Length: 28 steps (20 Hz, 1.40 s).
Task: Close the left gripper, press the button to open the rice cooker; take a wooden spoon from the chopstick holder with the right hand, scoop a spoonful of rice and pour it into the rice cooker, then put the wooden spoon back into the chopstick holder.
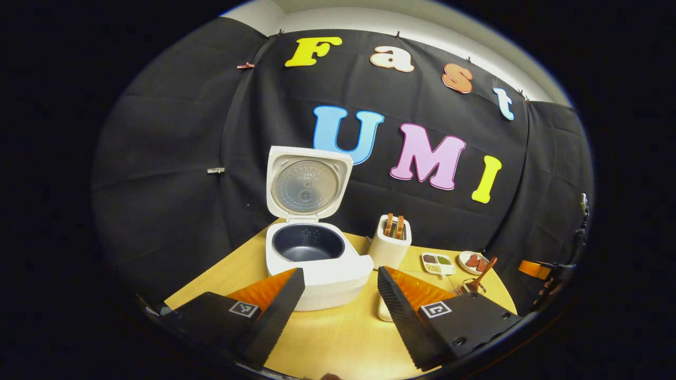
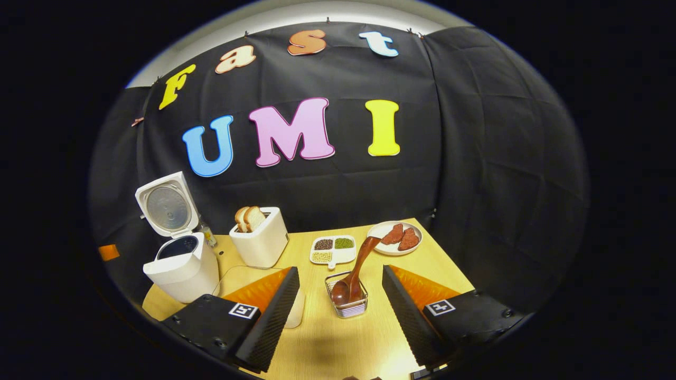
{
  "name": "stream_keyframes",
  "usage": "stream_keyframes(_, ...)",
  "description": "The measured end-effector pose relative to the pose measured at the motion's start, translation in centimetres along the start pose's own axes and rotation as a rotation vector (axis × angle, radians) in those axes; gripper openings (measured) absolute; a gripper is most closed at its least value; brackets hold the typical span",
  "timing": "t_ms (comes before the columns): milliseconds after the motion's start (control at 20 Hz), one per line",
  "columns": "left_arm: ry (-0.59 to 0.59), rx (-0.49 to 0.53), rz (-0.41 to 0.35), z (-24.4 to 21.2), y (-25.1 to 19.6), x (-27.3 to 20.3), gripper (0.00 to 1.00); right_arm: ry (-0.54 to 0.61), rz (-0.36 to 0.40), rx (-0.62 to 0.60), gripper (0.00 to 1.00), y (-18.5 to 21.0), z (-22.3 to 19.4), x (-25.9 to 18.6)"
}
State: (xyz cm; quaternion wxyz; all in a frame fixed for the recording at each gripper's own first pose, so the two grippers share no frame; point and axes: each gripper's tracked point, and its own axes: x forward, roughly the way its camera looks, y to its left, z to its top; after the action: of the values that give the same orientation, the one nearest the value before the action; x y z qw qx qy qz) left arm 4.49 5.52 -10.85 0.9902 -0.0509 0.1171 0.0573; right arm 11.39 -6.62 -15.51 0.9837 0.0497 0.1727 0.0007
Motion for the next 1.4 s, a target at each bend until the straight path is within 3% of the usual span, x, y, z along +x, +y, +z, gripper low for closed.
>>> stream_keyframes(550,0.125,0.092,0.065,-5.0,-6.2,-0.9,0.96,0.160,0.075,0.113,0.99,-1.9,-5.6,11.9)
stream_keyframes(700,0.152,0.062,0.079,-6.0,-7.7,-1.2,0.96,0.193,0.072,0.176,0.99,-2.3,-6.4,15.1)
stream_keyframes(850,0.137,-0.006,0.042,-6.4,-9.9,-1.4,0.96,0.230,0.058,0.209,0.99,-3.0,-7.1,17.6)
stream_keyframes(1050,0.163,0.018,0.072,-8.3,-10.2,-1.6,0.96,0.227,0.042,0.228,0.96,-3.9,-7.2,20.5)
stream_keyframes(1150,0.179,0.016,0.080,-9.3,-10.5,-1.9,0.96,0.248,0.038,0.246,0.85,-4.0,-7.9,21.3)
stream_keyframes(1200,0.184,0.009,0.083,-9.6,-10.6,-2.1,0.96,0.264,0.044,0.263,0.71,-3.9,-8.4,21.5)
stream_keyframes(1250,0.186,0.004,0.091,-10.0,-10.7,-2.2,0.96,0.280,0.044,0.274,0.66,-3.7,-8.8,21.7)
stream_keyframes(1400,0.189,-0.006,0.096,-10.8,-10.9,-2.7,0.96,0.305,0.073,0.277,0.29,-2.8,-9.2,22.2)
